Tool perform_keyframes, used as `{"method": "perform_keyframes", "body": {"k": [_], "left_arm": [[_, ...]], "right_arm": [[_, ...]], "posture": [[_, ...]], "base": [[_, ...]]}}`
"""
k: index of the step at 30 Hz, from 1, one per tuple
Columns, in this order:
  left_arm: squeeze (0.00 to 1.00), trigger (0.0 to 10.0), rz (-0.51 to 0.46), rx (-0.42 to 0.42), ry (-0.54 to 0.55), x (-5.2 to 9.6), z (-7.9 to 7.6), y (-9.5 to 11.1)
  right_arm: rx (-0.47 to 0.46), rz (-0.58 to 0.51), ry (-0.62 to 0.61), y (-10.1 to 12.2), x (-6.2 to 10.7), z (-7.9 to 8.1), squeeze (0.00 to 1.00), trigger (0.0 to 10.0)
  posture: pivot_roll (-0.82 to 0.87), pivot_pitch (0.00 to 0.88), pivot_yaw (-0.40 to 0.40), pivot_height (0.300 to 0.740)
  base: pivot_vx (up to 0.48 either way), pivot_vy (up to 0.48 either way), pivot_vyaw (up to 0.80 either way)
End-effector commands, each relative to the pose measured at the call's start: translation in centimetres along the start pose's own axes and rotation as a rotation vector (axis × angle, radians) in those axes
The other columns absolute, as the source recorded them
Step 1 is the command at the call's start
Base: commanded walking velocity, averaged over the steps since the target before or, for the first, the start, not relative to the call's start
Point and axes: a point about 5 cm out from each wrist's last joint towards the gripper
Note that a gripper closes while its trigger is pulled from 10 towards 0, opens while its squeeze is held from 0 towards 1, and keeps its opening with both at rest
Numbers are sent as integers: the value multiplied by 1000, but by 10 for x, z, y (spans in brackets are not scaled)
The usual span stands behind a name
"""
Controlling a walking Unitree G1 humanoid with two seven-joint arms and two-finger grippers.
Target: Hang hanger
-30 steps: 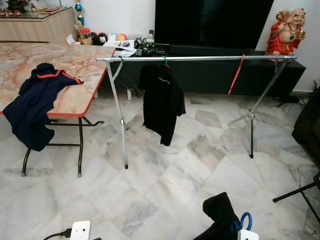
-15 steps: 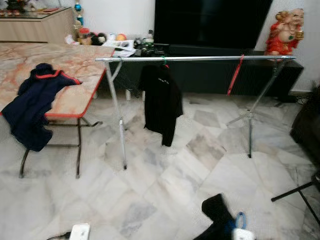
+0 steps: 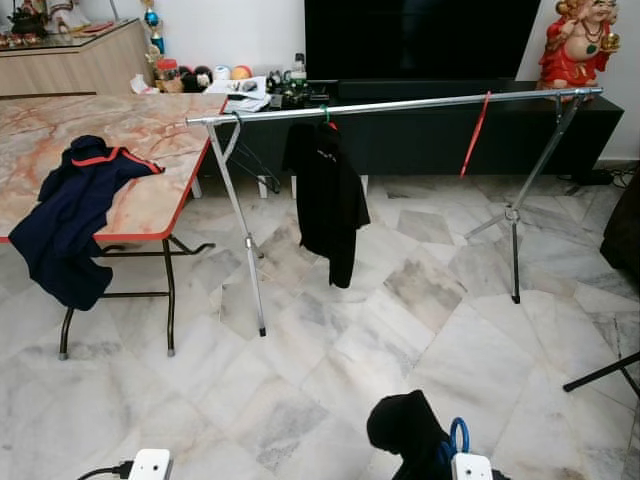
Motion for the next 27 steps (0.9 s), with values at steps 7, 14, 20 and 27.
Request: {"method": "perform_keyframes", "body": {"k": [7,14,20,27], "left_arm": [[0,10000,-142,-82,-28,-5,-7,27],[0,10000,-226,-234,-168,-7,-23,46],[0,10000,-335,-554,-511,0,-43,129],[0,10000,-396,-756,-819,33,-81,186]], "right_arm": [[262,-298,8,95,-4,-6,0,10000],[454,-436,106,157,5,-8,0,10000],[785,-449,414,178,16,10,0,10000],[1020,-439,671,186,30,18,0,10000]], "posture": [[132,4,24,740],[148,0,7,740],[147,0,-1,740],[126,0,-3,740]], "base": [[0,0,0],[0,0,0],[0,0,0],[0,0,0]]}}
Point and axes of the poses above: a point about 5 cm out from each wrist's last joint towards the gripper, its own x axis pointing back from the gripper into the wrist, its own y axis along the axis of the wrist's last joint, z = x × y, and after that the axes turned 7 degrees about x, right-handed
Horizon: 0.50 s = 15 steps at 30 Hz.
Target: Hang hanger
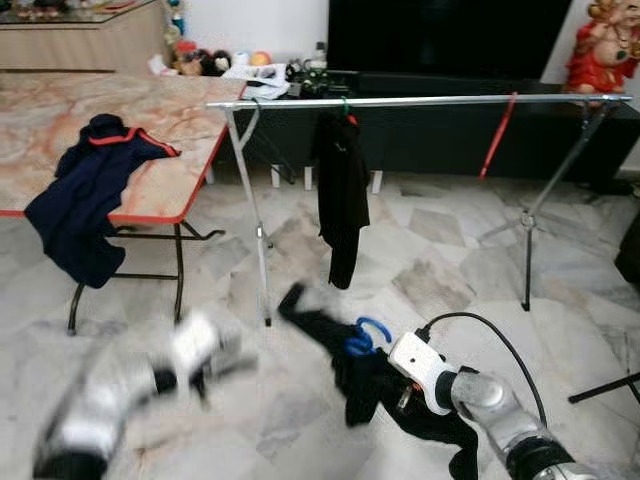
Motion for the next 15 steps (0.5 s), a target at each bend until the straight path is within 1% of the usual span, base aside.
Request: {"method": "perform_keyframes", "body": {"k": [1,2,3,4,6,7,10,12,13,15], "left_arm": [[0,10000,51,71,-145,-12,-20,-13],[0,10000,39,62,-212,-19,-22,-3],[0,10000,39,62,-212,-19,-22,-3],[0,10000,50,54,-290,-24,-26,2],[0,10000,70,48,-342,-25,-29,3],[0,10000,129,27,-402,-25,-33,-1],[0,10000,226,38,-482,-15,-43,-1],[0,10000,264,42,-507,-13,-47,-7],[0,10000,264,42,-507,-13,-47,-7],[0,10000,289,58,-541,-14,-54,-13]], "right_arm": [[92,-36,119,14,2,-3,0,10000],[144,-8,196,12,4,0,0,10000],[144,-8,196,12,4,0,0,10000],[164,-4,243,12,5,2,0,10000],[163,-18,266,14,5,2,0,10000],[169,-30,293,18,5,1,0,10000],[195,-46,358,22,8,2,0,10000],[223,-48,397,25,8,2,0,10000],[223,-48,397,25,8,2,0,10000],[243,-40,429,26,8,3,0,10000]], "posture": [[126,0,-3,740],[135,0,-7,740],[135,0,-7,740],[141,0,-12,740],[146,0,-20,740],[147,0,-23,740],[148,0,-31,740],[155,0,-47,740],[155,0,-47,740],[159,0,-60,740]], "base": [[0,0,0],[0,0,0],[0,0,0],[0,0,0],[0,0,0],[0,0,0],[0,0,0],[0,0,0],[0,0,0],[0,0,0]]}}
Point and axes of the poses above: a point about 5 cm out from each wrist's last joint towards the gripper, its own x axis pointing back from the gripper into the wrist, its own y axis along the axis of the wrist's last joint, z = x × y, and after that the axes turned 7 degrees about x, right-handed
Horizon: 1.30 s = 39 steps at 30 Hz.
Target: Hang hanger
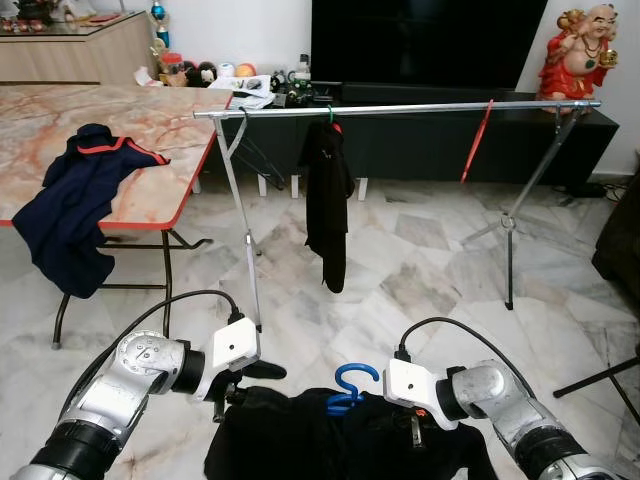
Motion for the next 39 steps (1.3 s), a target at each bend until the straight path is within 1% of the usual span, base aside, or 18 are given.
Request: {"method": "perform_keyframes", "body": {"k": [1,6,8,9,13,15,17,19,20,21,22,23,25,30,31,32,36,39], "left_arm": [[0,10000,40,5,-57,-6,-7,-3],[0,10000,124,3,-100,-9,-14,-12],[0,10000,102,27,-85,-14,-14,-10],[0,10000,97,31,-83,-14,-14,-9],[0,10000,67,-7,-32,-20,-6,-1],[0,10000,73,-20,-19,-19,-4,3],[0,10000,37,-18,-18,-12,-2,11],[0,10000,30,-23,-25,-9,-3,15],[35,10000,13,-11,-49,-6,-5,18],[35,10000,3,-6,-63,-4,-7,20],[1000,10000,-4,6,-80,-1,-9,22],[1000,10000,-6,9,-85,-1,-10,22],[1000,10000,17,-19,-72,3,-9,24],[1000,10000,-3,-25,-62,6,-8,29],[63,10000,-20,-23,-72,7,-9,33],[0,10000,-29,-19,-76,7,-9,34],[0,10000,-19,-11,-78,5,-10,35],[0,10000,-16,10,-79,-4,-11,30]], "right_arm": [[74,-17,-10,14,6,-12,0,10000],[94,-32,-31,21,6,-17,0,10000],[130,-77,11,31,3,-17,0,10000],[132,-81,15,32,3,-16,0,10000],[129,-100,41,35,-1,-14,0,10000],[135,-82,60,33,-3,-12,0,10000],[126,-80,48,31,-4,-11,0,10000],[124,-76,49,29,-5,-10,0,10000],[119,-69,50,27,-6,-8,0,10000],[117,-66,50,26,-7,-8,0,10000],[114,-63,51,26,-8,-7,0,10000],[113,-62,51,26,-8,-7,0,10000],[125,-46,66,25,-10,-5,0,10000],[126,-37,72,23,-9,-4,0,10000],[121,-31,70,21,-8,-4,0,10000],[121,-29,70,21,-8,-4,0,10000],[131,-25,73,22,-9,-4,0,10000],[150,-71,87,31,-11,-5,0,10000]], "posture": [[159,0,-60,740],[161,0,-63,740],[159,0,-63,740],[159,0,-63,740],[154,0,-65,740],[152,0,-64,740],[155,0,-63,740],[156,0,-62,740],[157,0,-62,740],[159,0,-60,740],[159,0,-60,740],[159,0,-60,740],[162,0,-61,740],[164,0,-64,740],[165,0,-65,740],[165,0,-65,740],[169,0,-65,740],[161,0,-63,740]], "base": [[0,0,0],[0,0,0],[0,0,0],[0,0,0],[0,0,0],[0,0,0],[0,0,0],[0,0,0],[0,0,0],[0,0,0],[0,0,0],[0,0,0],[0,0,0],[0,0,0],[0,0,0],[0,0,0],[0,0,0],[0,0,0]]}}
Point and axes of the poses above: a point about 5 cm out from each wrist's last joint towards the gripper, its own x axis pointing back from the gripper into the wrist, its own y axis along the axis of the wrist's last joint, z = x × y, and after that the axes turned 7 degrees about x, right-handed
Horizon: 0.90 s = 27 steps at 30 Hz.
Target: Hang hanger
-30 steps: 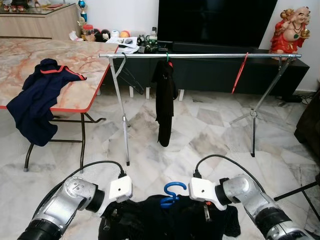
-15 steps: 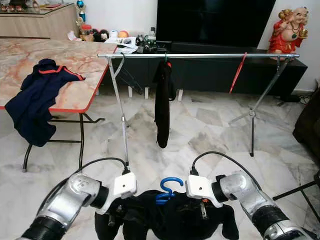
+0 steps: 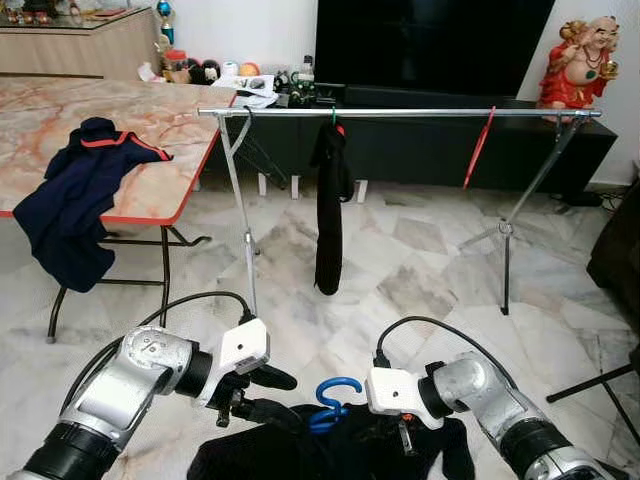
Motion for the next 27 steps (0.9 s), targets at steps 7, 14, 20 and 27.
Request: {"method": "perform_keyframes", "body": {"k": [7,14,20,27], "left_arm": [[0,10000,29,45,43,-12,4,-7],[0,10000,7,102,42,-14,3,-12],[0,10000,41,124,44,-13,2,-19],[0,10000,74,95,-2,-11,-5,-19]], "right_arm": [[113,-88,-18,28,4,-14,0,10000],[128,-107,-9,32,4,-14,0,10000],[133,-78,-44,31,5,-17,0,10000],[126,-79,-86,31,6,-20,0,10000]], "posture": [[161,0,-62,740],[158,0,-63,740],[155,0,-62,740],[159,0,-60,740]], "base": [[0,0,0],[0,0,0],[0,0,0],[0,0,0]]}}
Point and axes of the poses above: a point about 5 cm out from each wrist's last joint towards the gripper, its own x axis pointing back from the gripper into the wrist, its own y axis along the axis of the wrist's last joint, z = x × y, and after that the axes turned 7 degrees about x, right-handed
